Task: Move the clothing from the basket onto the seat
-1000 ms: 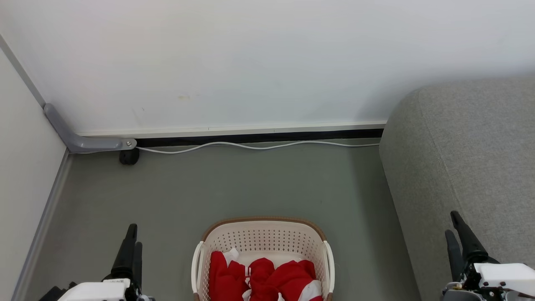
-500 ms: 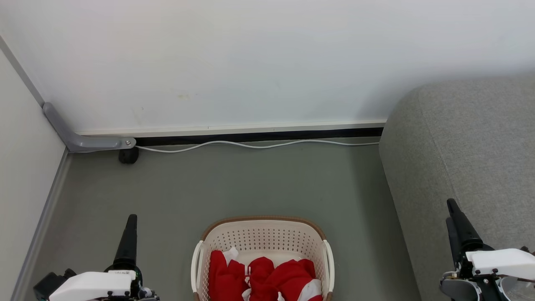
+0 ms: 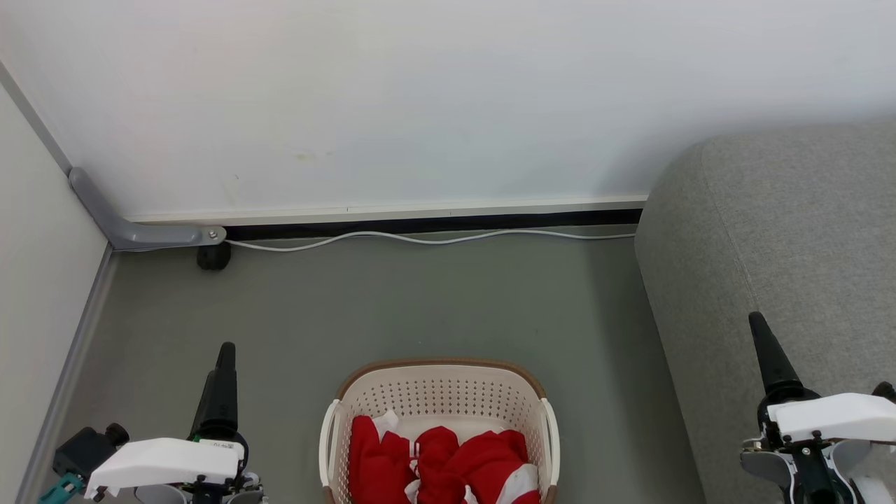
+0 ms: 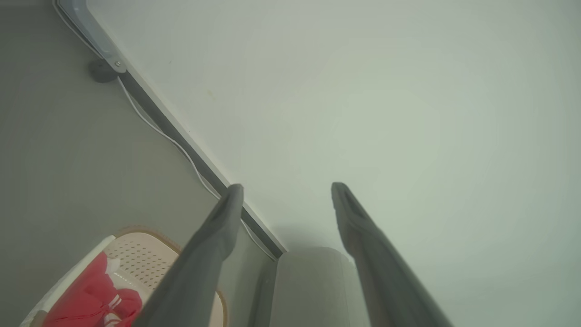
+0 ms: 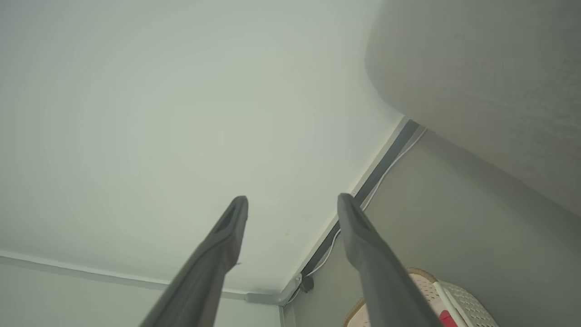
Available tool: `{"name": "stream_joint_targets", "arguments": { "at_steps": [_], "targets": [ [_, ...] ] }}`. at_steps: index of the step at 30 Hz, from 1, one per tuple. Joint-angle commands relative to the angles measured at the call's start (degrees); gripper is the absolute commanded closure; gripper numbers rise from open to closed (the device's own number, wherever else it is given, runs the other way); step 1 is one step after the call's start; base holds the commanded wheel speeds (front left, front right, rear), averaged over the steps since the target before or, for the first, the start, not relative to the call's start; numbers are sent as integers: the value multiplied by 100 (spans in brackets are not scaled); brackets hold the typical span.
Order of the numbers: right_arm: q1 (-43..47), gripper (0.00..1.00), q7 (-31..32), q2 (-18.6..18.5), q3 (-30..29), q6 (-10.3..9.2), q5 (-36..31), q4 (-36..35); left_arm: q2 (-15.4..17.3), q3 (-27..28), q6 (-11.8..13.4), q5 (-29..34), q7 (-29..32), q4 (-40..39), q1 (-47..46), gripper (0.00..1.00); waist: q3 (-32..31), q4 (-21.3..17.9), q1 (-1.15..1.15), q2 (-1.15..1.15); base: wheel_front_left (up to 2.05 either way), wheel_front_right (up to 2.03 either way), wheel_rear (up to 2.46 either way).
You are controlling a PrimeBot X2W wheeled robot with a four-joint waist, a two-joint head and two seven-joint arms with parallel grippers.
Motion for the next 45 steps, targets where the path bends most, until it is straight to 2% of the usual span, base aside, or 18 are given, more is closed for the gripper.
{"name": "stream_joint_targets", "arguments": {
  "at_steps": [1, 15, 45],
  "targets": [
    [-320, 0, -101, -124, 89, 21, -233, -97, 104, 49, -20, 244, -80, -162, -344, 0, 8, 0, -1, 0, 0, 0, 0],
    [-630, 0, -336, -197, 308, 22, -1318, 79, 127, -34, -26, 1428, -315, -146, -577, 0, 102, -5, -1, 0, 0, 0, 0],
    [-1201, 0, -825, -428, 916, 24, -3510, 706, 261, -264, -38, 3833, -803, 401, -999, 0, 92, -8, -1, 0, 0, 0, 0]
  ]
}}
